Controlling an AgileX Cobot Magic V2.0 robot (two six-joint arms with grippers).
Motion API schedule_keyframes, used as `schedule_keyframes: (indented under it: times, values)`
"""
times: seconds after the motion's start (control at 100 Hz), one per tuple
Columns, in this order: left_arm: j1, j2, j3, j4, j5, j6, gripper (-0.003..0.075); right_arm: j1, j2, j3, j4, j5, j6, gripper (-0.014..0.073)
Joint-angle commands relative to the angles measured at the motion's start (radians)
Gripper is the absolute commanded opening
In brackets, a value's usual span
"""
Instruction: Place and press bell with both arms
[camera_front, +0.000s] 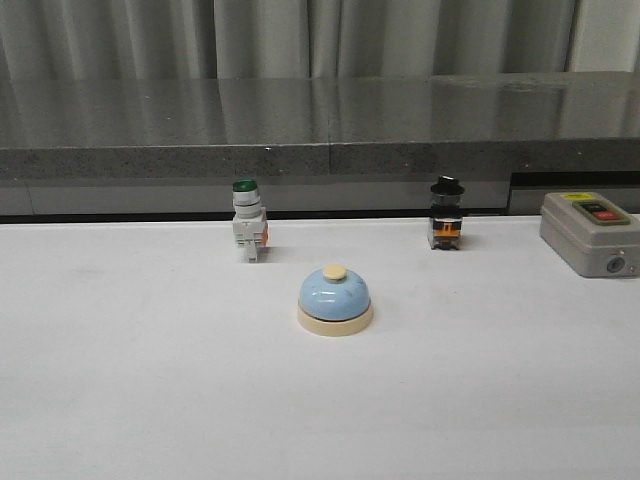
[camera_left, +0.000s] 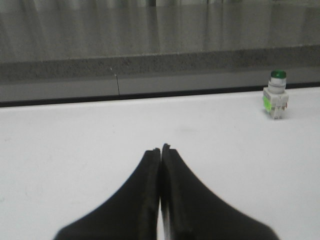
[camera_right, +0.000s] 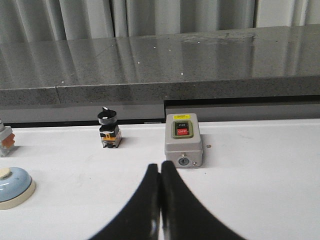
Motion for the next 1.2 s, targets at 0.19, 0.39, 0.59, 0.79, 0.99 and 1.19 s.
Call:
schedule_keyframes:
  times: [0.19, 0.39, 0.59, 0.79, 0.99, 1.19]
  values:
    - [0.004, -0.029, 0.042, 0.002, -0.224, -0.008, -0.002, -0.006, -0.017, -0.016, -0.011, -0.083, -0.001, -0.006]
    - [0.004, -0.029, 0.042, -0.001, -0.224, -0.008, -0.0019, -0.006, -0.017, -0.016, -0.011, -0.083, -0.001, -0.006]
    - [0.004, -0.029, 0.042, -0.001, -0.224, -0.008, -0.0019, -0.006, -0.017, -0.016, -0.011, -0.083, -0.001, -0.006]
    - [0.004, -0.029, 0.042, -0.001, -0.224, -0.008, -0.0019, -0.006, -0.017, -0.016, -0.011, -0.083, -0.001, -0.006]
    - [0.004, -0.029, 0.042, -0.001, -0.224, -0.008, -0.002, -0.006, -0.017, -0.016, -0.011, -0.083, -0.001, -0.006]
    - [0.004, -0.029, 0.042, -0.001, -0.224, -0.008, -0.0019, -0.006, -0.017, -0.016, -0.011, -0.083, -0.001, -0.006]
